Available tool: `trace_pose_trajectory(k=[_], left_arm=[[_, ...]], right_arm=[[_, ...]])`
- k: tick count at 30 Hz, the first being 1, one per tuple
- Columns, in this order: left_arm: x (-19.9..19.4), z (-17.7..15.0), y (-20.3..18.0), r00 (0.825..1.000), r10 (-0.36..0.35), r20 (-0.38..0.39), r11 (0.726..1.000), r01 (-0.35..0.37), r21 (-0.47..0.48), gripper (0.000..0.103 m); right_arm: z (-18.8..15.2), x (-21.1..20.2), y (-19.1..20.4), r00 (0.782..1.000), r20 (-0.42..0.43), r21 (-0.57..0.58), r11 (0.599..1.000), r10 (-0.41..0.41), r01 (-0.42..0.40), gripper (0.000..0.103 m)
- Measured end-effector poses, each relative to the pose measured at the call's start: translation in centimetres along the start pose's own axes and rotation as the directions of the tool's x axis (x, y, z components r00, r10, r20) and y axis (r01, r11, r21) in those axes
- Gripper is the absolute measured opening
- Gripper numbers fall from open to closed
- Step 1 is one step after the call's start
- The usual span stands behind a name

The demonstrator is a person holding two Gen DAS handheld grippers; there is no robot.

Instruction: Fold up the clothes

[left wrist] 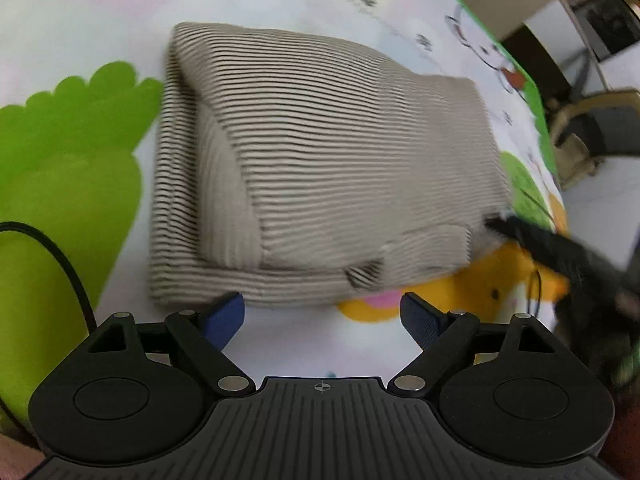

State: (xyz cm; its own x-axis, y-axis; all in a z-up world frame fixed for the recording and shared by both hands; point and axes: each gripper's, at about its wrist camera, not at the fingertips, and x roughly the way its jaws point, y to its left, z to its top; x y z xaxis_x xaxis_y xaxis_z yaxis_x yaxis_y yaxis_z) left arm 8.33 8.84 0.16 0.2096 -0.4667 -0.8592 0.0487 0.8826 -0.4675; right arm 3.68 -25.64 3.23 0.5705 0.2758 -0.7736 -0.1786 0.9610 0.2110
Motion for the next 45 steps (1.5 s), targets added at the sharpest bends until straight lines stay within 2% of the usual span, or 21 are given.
trace_pose_trajectory(k=[3, 5, 6, 10, 12, 14, 18, 20, 22, 25, 26, 28, 32, 35, 38, 41, 43, 45], left_arm=[[0.4, 0.3, 0.5, 1.0, -0.008, -0.008, 0.999, 0.007, -0.033, 0.091], [0.7, 0.6, 0.2, 1.0, -0.004, -0.008, 1.0, 0.004, -0.028, 0.092], [0.8, 0.7, 0.0, 1.0, -0.002, -0.008, 1.0, 0.001, -0.025, 0.092], [1.0, 2.0, -0.8, 0.999, 0.015, 0.039, 1.0, -0.015, 0.018, 0.092], [1.2, 3.4, -0.7, 0.997, 0.049, 0.067, 0.999, -0.05, 0.02, 0.092], [1.6, 5.0, 0.1, 0.993, 0.073, 0.093, 0.997, -0.073, 0.0, 0.092], [2.0, 8.4, 0.8, 0.981, 0.084, 0.176, 0.996, -0.083, -0.013, 0.093], [2.2, 10.6, 0.3, 0.964, 0.088, 0.25, 0.995, -0.097, 0.025, 0.092], [2.3, 12.6, 0.1, 0.946, 0.083, 0.312, 0.994, -0.102, 0.044, 0.09], [1.4, 13.8, -0.4, 0.93, 0.111, 0.351, 0.988, -0.142, 0.063, 0.089], [0.7, 13.5, -0.6, 0.925, 0.12, 0.362, 0.984, -0.158, 0.077, 0.09], [-1.0, 12.0, -1.1, 0.918, 0.126, 0.375, 0.976, -0.183, 0.12, 0.093], [-2.3, 7.9, -2.5, 0.904, 0.166, 0.393, 0.951, -0.252, 0.179, 0.095], [-1.4, 6.1, -3.0, 0.925, 0.167, 0.341, 0.946, -0.247, 0.207, 0.094], [-0.5, 5.1, -4.0, 0.942, 0.158, 0.297, 0.941, -0.234, 0.245, 0.093], [0.1, 4.4, -4.2, 0.962, 0.117, 0.246, 0.952, -0.179, 0.247, 0.092], [1.0, 4.0, -3.9, 0.977, 0.087, 0.193, 0.962, -0.133, 0.239, 0.09], [2.1, 3.9, -3.5, 0.982, 0.087, 0.165, 0.963, -0.125, 0.237, 0.086]], right_arm=[[-0.2, -2.4, -1.2, 0.995, 0.101, 0.028, 1.0, -0.014, 0.011, 0.061], [0.7, -2.6, -1.3, 0.986, 0.165, 0.001, 0.999, -0.037, 0.037, 0.036], [1.3, -2.0, -1.1, 0.984, 0.173, -0.014, 0.999, -0.041, 0.045, 0.033], [3.4, 2.1, 0.1, 0.984, 0.166, -0.057, 0.996, -0.062, 0.072, 0.033], [3.6, 4.5, 1.0, 0.989, 0.12, -0.11, 0.989, -0.084, 0.097, 0.033], [2.7, 5.9, 1.7, 0.995, 0.067, -0.122, 0.989, -0.075, 0.083, 0.033], [-0.3, 4.6, 3.9, 1.0, 0.014, -0.148, 0.989, -0.024, 0.026, 0.033], [-1.6, 3.7, 5.1, 0.999, -0.032, -0.124, 0.991, 0.039, -0.043, 0.036], [-2.6, 3.0, 6.9, 0.99, -0.087, -0.137, 0.982, 0.115, -0.126, 0.039], [-3.3, 1.2, 10.0, 0.967, -0.132, -0.252, 0.936, 0.218, -0.245, 0.039], [-3.0, 0.1, 10.5, 0.967, -0.109, -0.291, 0.923, 0.229, -0.251, 0.039], [-1.8, -1.4, 10.2, 0.971, -0.045, -0.299, 0.924, 0.236, -0.239, 0.039], [1.9, -2.0, 7.1, 0.984, 0.14, -0.228, 0.97, 0.114, -0.08, 0.039], [4.5, 0.2, 4.2, 0.981, 0.193, -0.115, 0.993, -0.006, 0.028, 0.039], [5.1, 3.4, 2.7, 0.987, 0.133, -0.085, 0.992, -0.086, 0.097, 0.039], [4.0, 5.7, 2.8, 0.989, 0.076, -0.145, 0.98, -0.128, 0.138, 0.039], [3.1, 5.7, 3.1, 0.987, 0.083, -0.159, 0.976, -0.137, 0.148, 0.039], [2.9, 5.6, 3.1, 0.988, 0.075, -0.162, 0.976, -0.132, 0.143, 0.039]])
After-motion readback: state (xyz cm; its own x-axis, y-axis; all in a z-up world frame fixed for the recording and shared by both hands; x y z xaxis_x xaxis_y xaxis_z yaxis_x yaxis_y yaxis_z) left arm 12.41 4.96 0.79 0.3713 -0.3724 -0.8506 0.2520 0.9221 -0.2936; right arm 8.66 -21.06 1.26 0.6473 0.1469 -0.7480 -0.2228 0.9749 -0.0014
